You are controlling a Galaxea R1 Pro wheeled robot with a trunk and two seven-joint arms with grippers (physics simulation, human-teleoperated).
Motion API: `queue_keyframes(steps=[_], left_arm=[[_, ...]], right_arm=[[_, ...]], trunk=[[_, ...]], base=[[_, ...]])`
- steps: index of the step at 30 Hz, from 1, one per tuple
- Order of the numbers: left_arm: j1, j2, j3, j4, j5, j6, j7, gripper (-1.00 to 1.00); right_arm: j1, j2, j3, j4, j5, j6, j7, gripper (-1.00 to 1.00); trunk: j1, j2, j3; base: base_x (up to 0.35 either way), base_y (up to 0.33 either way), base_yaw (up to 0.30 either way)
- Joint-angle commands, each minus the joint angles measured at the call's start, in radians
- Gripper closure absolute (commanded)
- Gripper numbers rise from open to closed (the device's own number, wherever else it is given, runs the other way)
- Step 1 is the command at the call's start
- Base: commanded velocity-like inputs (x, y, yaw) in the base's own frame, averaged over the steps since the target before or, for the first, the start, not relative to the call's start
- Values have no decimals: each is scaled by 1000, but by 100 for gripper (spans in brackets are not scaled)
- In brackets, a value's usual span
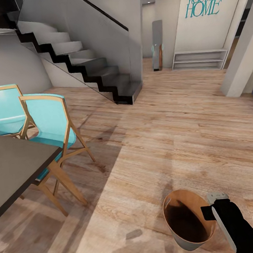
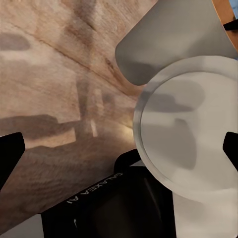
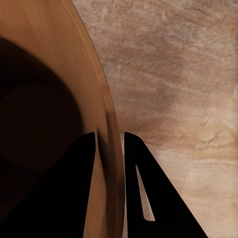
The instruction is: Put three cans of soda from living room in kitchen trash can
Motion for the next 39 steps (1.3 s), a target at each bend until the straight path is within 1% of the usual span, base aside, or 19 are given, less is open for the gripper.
queue_keyframes(steps=[1,13,39], left_arm=[[0,0,0,0,0,0,0,-100],[0,0,0,0,0,0,0,-100],[0,0,0,1,0,0,0,-100]], right_arm=[[0,0,0,0,-8,0,0,100],[0,0,0,0,-8,0,0,100],[0,0,0,0,-8,0,0,100]], trunk=[[0,0,0],[0,0,3],[0,0,44]], base=[[0,0,0],[0,0,0],[0,0,0]])
